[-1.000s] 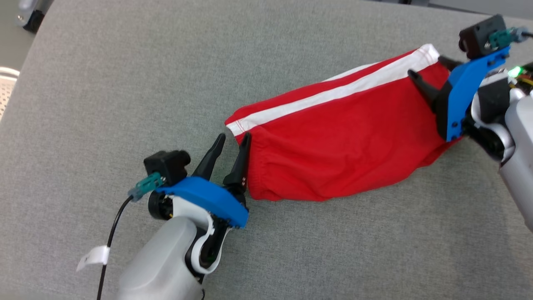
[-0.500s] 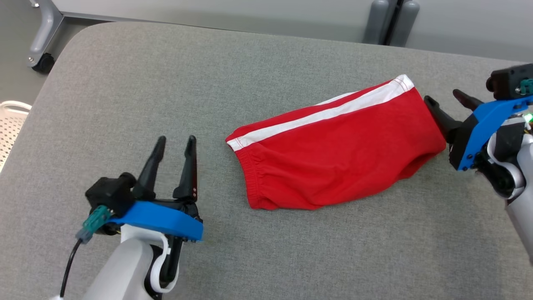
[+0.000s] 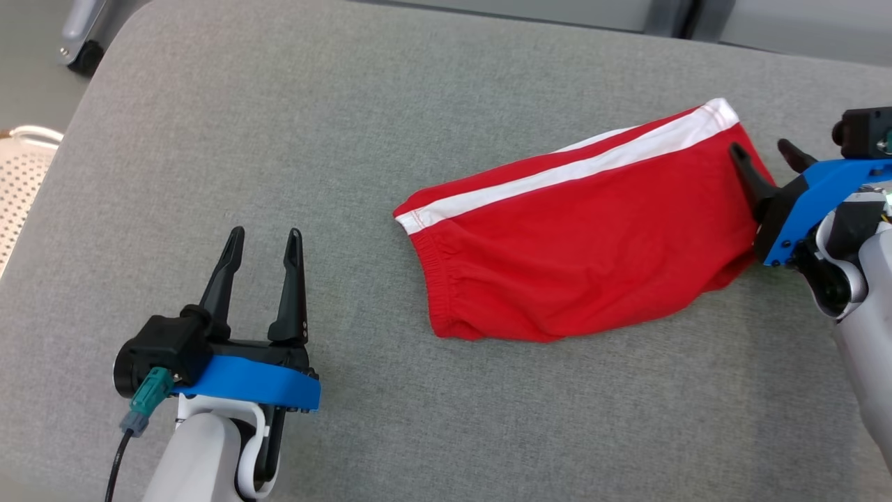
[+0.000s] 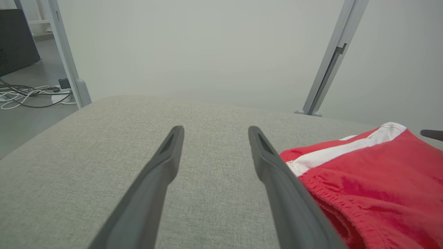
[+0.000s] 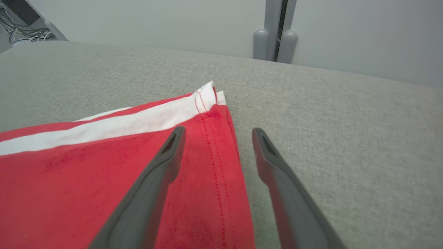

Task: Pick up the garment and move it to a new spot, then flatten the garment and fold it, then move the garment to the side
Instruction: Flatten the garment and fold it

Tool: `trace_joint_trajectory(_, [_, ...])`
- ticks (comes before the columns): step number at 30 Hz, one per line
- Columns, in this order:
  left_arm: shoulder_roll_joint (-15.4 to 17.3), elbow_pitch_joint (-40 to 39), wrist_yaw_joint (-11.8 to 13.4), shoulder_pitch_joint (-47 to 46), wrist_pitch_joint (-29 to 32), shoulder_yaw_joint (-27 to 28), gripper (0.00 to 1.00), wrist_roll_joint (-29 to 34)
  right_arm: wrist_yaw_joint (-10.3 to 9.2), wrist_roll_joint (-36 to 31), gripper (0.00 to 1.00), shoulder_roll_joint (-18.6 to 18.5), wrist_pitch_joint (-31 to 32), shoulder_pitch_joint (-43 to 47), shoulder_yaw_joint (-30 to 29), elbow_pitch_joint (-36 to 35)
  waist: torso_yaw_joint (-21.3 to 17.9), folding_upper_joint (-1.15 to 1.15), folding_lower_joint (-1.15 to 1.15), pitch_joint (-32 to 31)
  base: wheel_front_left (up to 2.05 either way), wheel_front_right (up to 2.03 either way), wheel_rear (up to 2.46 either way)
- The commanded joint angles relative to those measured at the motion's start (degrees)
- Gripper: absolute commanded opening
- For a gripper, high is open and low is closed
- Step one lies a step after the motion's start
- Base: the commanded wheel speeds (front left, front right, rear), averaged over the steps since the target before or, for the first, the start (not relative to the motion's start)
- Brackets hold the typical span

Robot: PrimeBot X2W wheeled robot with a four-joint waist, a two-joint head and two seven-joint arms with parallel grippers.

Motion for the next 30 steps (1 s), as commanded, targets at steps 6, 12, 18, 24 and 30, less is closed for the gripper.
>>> trace_joint_trajectory(6, [-1.5, 0.01, -0.97, 1.72, -0.24, 2.73, 1.0, 3.29, 0.01, -2.72, 1.0, 1.71, -1.64, -0.21, -2.3, 5.3, 1.79, 0.01, -0.01, 2.01, 0.0, 0.0, 0.0])
trace_joint_trajectory(12, [-2.1, -0.24, -1.67, 2.6, -0.24, 4.76, 1.0, 4.53, 0.0, -5.06, 1.0, 3.15, -1.2, 0.36, -1.98, 9.56, 1.9, 0.01, -0.01, 2.65, 0.0, 0.0, 0.0])
trace_joint_trajectory(18, [-2.68, 0.24, -1.99, 2.73, -0.24, 5.87, 1.0, 4.99, 0.02, -5.47, 0.0, 4.26, -1.36, 0.6, -0.68, 10.36, 1.57, 0.01, -0.01, 2.49, 0.0, 0.0, 0.0])
trace_joint_trajectory(24, [-2.89, 1.16, -2.28, 2.99, -0.24, 5.97, 1.0, 5.2, -0.04, -4.75, 0.0, 3.2, -4.52, 0.52, -3.13, 9.79, 0.21, 0.01, -0.01, 1.0, 0.0, 0.0, 0.0])
trace_joint_trajectory(30, [-2.47, 1.51, -2.38, 4.09, -0.24, 6.28, 1.0, 5.27, -0.01, -6.04, 0.0, 3.39, -9.26, 2.29, -9.33, 9.44, -1.59, 0.01, -0.01, -1.51, 0.0, 0.0, 0.0])
